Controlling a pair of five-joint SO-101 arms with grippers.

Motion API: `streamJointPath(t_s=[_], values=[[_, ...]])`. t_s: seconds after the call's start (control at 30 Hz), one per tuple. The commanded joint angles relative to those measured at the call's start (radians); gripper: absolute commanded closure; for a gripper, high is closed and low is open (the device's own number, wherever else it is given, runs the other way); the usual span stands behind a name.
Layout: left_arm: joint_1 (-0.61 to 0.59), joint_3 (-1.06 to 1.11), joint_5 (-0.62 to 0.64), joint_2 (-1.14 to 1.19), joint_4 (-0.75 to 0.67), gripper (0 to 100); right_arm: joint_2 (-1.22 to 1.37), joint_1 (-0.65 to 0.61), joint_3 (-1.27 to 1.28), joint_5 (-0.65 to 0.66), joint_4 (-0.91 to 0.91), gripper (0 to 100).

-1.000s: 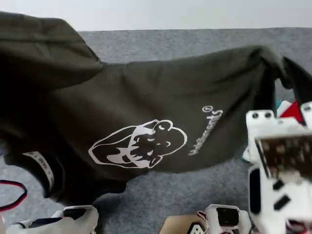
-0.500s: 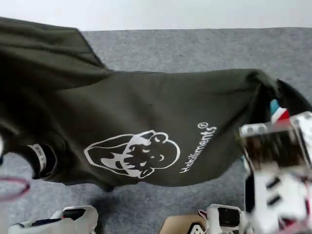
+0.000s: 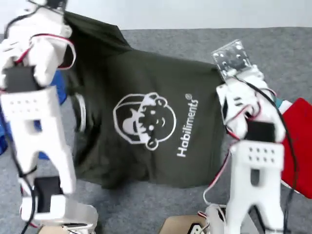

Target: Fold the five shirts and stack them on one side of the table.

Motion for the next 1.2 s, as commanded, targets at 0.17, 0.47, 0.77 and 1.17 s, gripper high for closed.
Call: streamJointPath(t_s=[0.17,0.47,0.77,1.17], values=[[-0.008,0.008,-0.008,0.276,-0.431,100,0.378,-0.010,-0.091,0.011,-0.473,98.9],[0.000,-0.010,-0.008,0.393,-0.755,100,0.707,-0.007,-0.477,0.011,-0.591,98.9],[0.011,-0.094,-0.009,0.410,-0.767,100,0.837,-0.015,-0.640,0.046,-0.582,98.9],[0.012,-0.094,-0.066,0.468,-0.279,100,0.751,-0.008,-0.511,0.178,-0.248,98.9]])
